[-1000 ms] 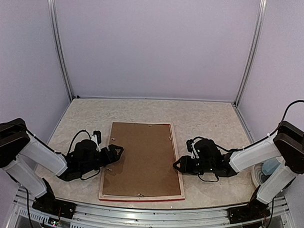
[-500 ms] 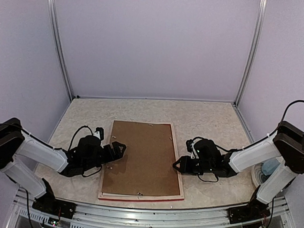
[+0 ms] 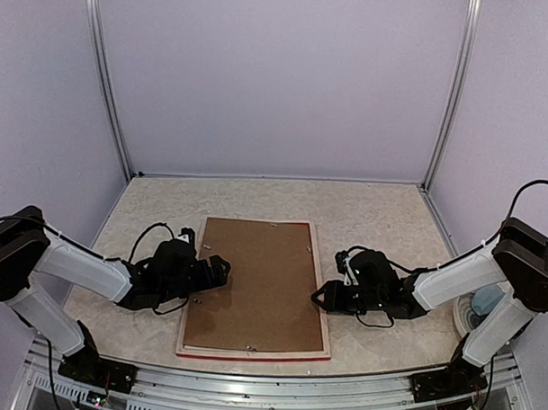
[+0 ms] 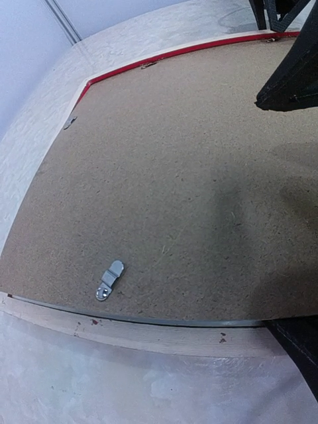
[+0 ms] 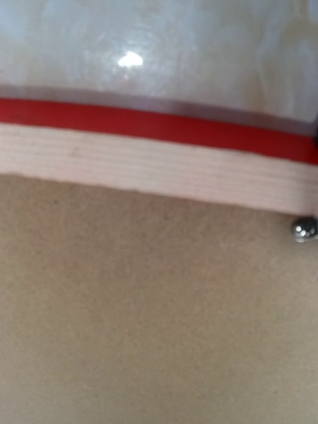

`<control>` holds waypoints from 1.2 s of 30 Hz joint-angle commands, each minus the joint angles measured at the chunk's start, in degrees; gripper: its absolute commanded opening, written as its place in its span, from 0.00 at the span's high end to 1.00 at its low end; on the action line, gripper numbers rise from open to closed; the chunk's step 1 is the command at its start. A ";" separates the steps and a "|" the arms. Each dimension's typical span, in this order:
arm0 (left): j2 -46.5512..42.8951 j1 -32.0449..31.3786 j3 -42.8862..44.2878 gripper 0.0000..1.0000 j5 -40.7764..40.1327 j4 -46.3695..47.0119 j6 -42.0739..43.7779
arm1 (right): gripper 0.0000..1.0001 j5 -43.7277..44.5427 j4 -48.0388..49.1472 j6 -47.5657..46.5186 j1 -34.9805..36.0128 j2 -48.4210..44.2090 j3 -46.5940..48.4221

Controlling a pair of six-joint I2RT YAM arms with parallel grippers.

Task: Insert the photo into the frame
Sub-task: Place the backboard on the frame body.

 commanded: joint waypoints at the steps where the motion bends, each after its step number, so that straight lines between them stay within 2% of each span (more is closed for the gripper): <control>1: -2.28 -0.81 2.41 0.01 -2.27 -2.53 2.04 | 0.58 -1.24 -2.07 -0.23 1.17 1.40 0.88; 13: -2.62 -0.99 6.95 0.01 -3.46 -8.51 5.33 | 0.58 -1.41 -1.41 -0.08 1.18 1.85 0.57; 36: 2.84 -2.85 14.57 0.01 -6.81 -19.98 6.94 | 0.58 -2.36 2.01 0.82 1.31 3.44 -1.03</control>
